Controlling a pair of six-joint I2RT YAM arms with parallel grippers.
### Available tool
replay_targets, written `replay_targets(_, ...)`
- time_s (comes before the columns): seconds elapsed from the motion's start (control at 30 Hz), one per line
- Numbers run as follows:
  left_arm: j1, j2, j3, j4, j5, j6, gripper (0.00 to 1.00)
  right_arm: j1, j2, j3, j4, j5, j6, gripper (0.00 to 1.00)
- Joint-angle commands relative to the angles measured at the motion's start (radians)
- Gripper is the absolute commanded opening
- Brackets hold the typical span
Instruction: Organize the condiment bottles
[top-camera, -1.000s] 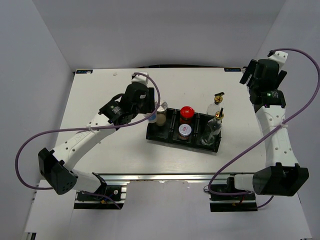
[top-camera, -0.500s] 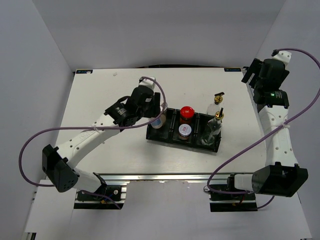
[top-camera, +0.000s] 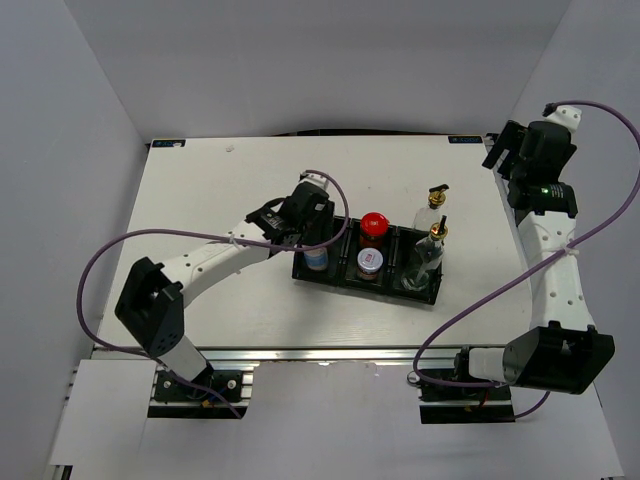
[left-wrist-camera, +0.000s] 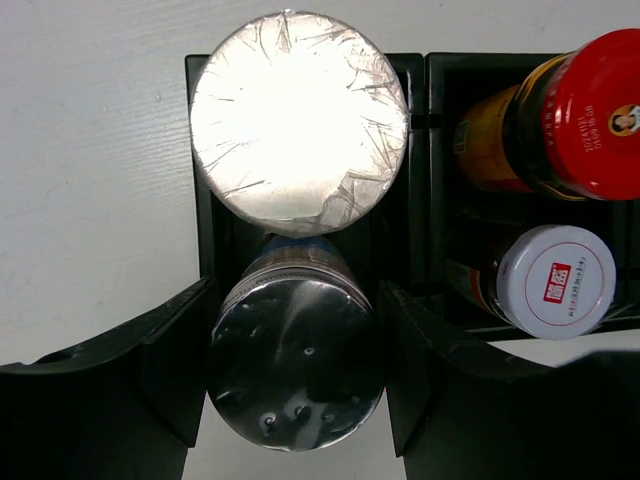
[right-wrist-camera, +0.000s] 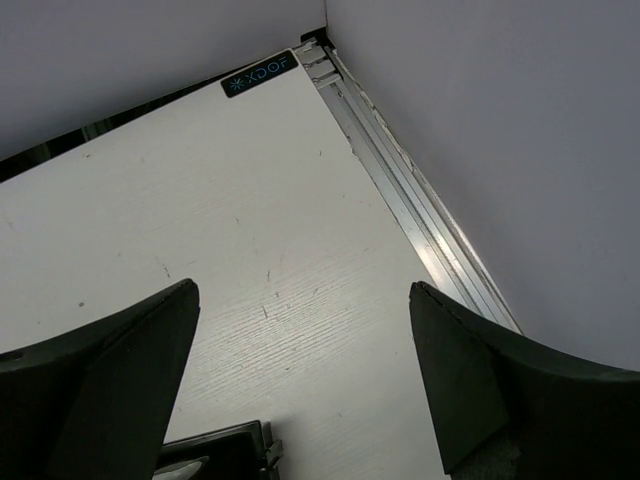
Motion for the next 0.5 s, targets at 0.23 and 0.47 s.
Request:
replay_targets(0.23, -0.004, 0.014, 0.004, 0.087, 0.032, -0.019, 0.45, -0.003, -0.036, -0.043, 0.073, -0.027, 0.007, 0.89)
replay_targets(0.47, -0.005, 0.029, 0.018, 0.079, 0.024, -0.013, 0.74, -0.003, -0.041, -0.043, 0.070, -0.069, -0.012, 0.89)
